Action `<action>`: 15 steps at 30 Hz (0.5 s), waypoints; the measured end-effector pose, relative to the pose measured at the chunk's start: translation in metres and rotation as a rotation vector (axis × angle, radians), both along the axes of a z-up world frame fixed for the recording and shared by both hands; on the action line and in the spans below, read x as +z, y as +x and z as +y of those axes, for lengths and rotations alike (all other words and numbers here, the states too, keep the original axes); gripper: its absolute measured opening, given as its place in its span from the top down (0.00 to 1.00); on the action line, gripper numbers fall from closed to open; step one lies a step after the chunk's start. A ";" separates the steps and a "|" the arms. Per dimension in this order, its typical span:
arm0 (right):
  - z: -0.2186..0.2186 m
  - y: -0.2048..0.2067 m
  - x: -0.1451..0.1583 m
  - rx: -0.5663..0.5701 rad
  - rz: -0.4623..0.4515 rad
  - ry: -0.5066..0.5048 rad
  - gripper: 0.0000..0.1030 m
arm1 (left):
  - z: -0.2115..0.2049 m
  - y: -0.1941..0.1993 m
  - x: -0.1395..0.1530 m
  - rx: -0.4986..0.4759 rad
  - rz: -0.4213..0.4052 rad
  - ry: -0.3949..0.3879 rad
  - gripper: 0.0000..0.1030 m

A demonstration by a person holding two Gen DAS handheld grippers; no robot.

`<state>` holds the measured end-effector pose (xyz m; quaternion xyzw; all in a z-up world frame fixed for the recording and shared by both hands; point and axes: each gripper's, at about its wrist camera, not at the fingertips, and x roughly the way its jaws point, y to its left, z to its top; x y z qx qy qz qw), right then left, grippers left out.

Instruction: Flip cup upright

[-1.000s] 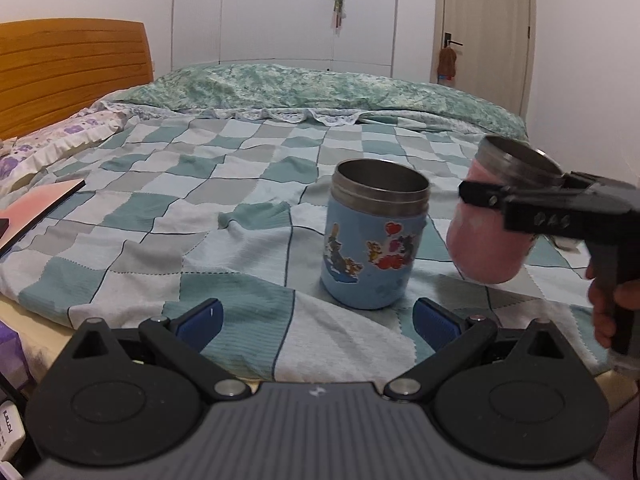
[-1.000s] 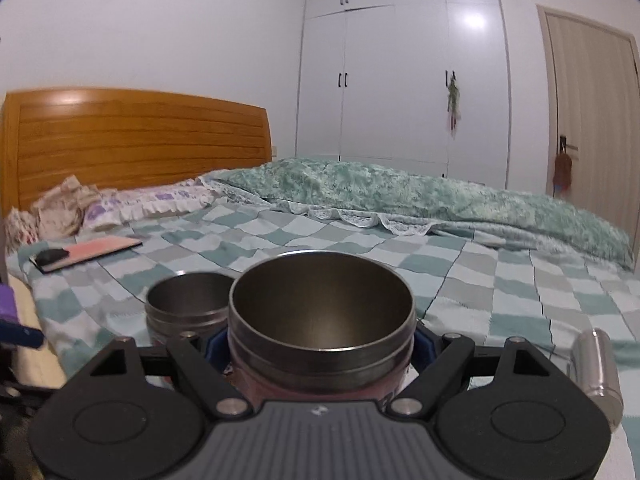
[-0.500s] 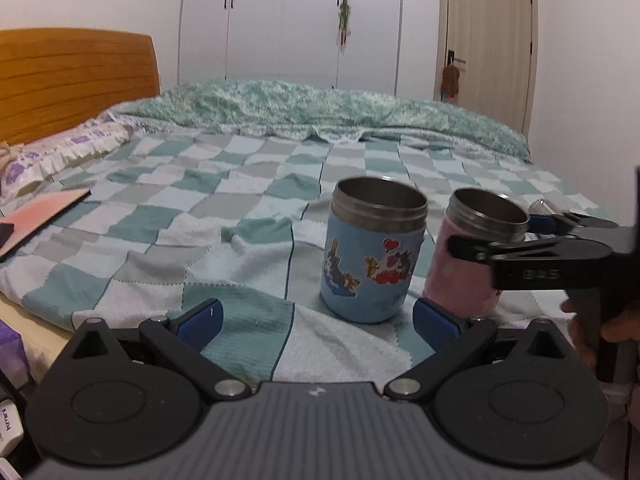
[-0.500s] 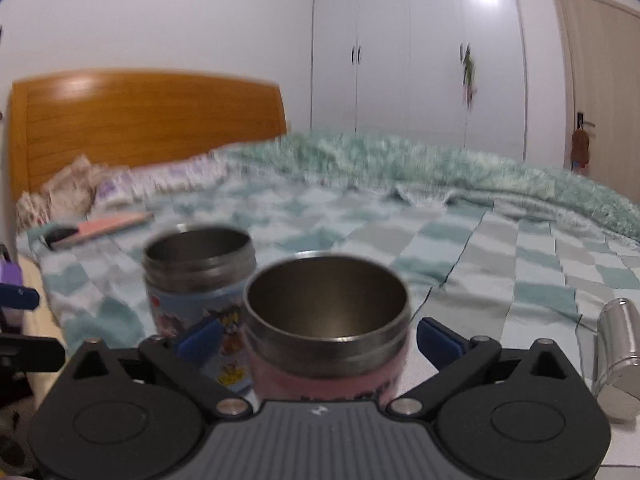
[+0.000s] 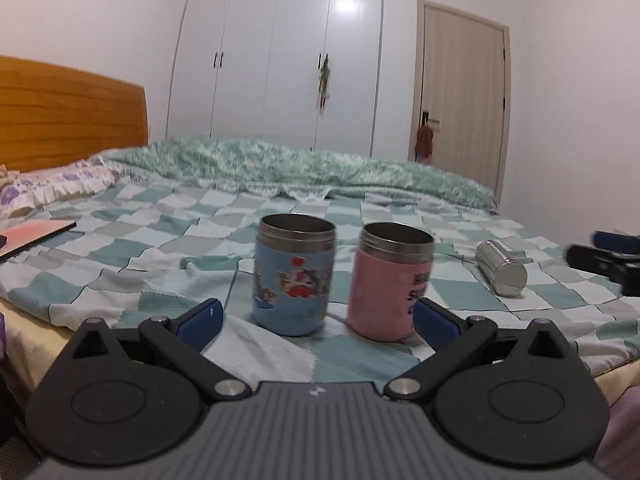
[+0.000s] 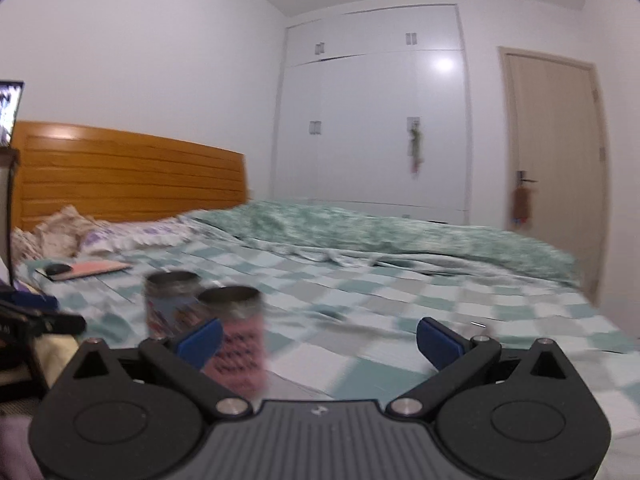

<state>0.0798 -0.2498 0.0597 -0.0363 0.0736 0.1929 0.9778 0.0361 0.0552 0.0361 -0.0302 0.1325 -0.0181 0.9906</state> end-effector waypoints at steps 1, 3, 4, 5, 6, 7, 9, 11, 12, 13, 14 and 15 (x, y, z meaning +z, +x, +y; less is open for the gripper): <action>-0.010 -0.008 -0.004 -0.020 -0.004 -0.010 0.00 | -0.005 -0.002 -0.005 0.002 -0.003 0.000 0.00; -0.025 -0.023 -0.013 -0.050 -0.017 -0.027 0.00 | -0.015 -0.004 -0.015 0.005 0.013 -0.013 0.00; -0.032 -0.030 -0.019 -0.066 -0.021 -0.034 0.00 | -0.019 -0.004 -0.019 0.004 0.018 -0.022 0.00; -0.037 -0.036 -0.024 -0.080 -0.023 -0.040 0.00 | -0.024 -0.005 -0.023 0.003 0.015 -0.027 0.00; -0.040 -0.041 -0.029 -0.093 -0.021 -0.048 0.00 | -0.029 -0.007 -0.027 0.004 0.007 -0.024 0.00; -0.043 -0.045 -0.034 -0.103 -0.019 -0.054 0.00 | -0.035 -0.008 -0.030 0.006 -0.006 -0.016 0.00; -0.048 -0.053 -0.044 -0.120 -0.017 -0.055 0.00 | -0.046 -0.012 -0.037 0.002 -0.037 0.016 0.00; -0.052 -0.060 -0.054 -0.135 -0.028 -0.054 0.00 | -0.057 -0.012 -0.042 0.011 -0.042 0.056 0.00; -0.053 -0.063 -0.061 -0.147 -0.044 -0.060 0.00 | -0.060 -0.013 -0.042 0.016 -0.048 0.065 0.00; -0.053 -0.065 -0.065 -0.161 -0.051 -0.071 0.00 | -0.062 -0.015 -0.043 0.021 -0.061 0.070 0.00; -0.051 -0.069 -0.064 -0.172 -0.064 -0.078 0.00 | -0.064 -0.017 -0.043 0.025 -0.071 0.075 0.00; -0.051 -0.072 -0.064 -0.181 -0.090 -0.079 0.00 | -0.065 -0.018 -0.044 0.027 -0.081 0.075 0.00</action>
